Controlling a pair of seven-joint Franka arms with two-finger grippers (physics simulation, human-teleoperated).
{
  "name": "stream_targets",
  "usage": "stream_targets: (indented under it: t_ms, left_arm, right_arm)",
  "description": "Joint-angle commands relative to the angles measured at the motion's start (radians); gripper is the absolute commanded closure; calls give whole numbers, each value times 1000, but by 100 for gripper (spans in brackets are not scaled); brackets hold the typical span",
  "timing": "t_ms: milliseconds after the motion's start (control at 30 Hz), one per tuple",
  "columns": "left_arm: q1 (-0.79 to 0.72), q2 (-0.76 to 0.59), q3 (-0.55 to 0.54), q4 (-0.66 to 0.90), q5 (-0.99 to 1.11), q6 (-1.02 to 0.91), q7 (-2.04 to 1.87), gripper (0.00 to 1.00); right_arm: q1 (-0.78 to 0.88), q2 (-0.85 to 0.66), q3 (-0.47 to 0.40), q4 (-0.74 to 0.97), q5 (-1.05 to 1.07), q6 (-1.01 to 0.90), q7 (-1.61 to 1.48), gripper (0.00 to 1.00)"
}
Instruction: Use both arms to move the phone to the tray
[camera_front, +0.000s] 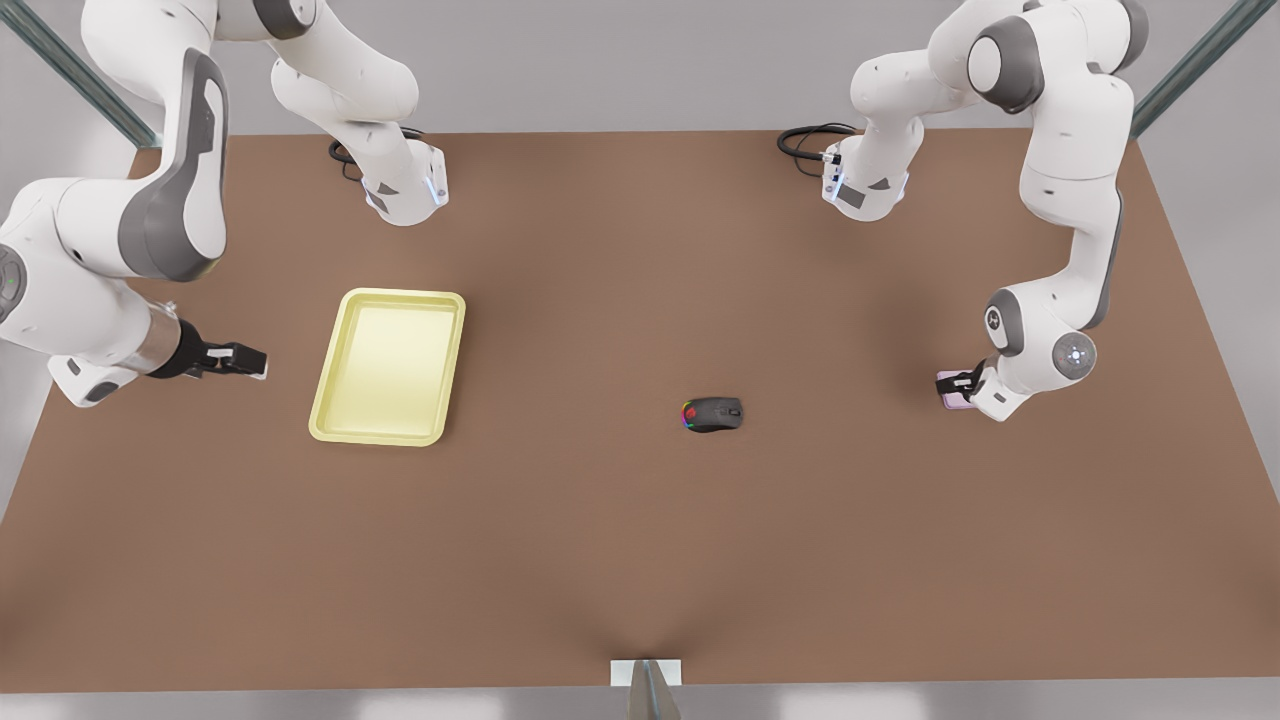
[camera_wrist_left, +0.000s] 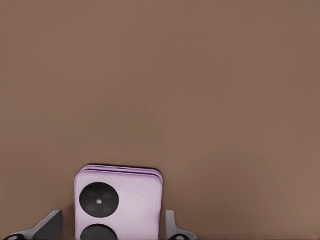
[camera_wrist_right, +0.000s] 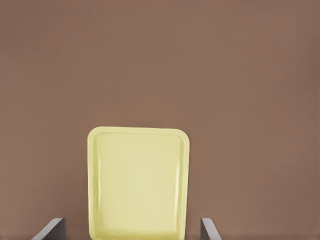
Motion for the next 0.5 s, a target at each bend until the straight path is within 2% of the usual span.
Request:
stream_targets:
  t_ms: [0, 133, 167, 200, 333, 400, 467]
  left_arm:
    - [0, 2, 0, 0, 2, -1, 23, 0]
    - [0, 13, 0, 0, 2, 6, 23, 2]
    - [-2, 13, 0, 0, 2, 4, 23, 20]
    - [-2, 13, 0, 0, 2, 4, 23, 28]
    - [-2, 8, -3, 2, 2, -2, 20, 24]
    - [-17, -38, -47, 63, 3, -96, -147, 24]
    - [-121, -52, -66, 124, -15, -158, -355, 24]
  right_arm:
    - [1, -1, 0, 0, 1, -1, -1, 0]
    - [1, -1, 0, 0, 1, -1, -1, 0]
    - [1, -1, 0, 0, 1, -1, -1, 0]
    - [1, -1, 0, 0, 1, -1, -1, 0]
    - [1, -1, 0, 0, 1, -1, -1, 0]
    - [1, -1, 0, 0, 1, -1, -1, 0]
    - [1, 1, 0, 2, 1, 2, -1, 0]
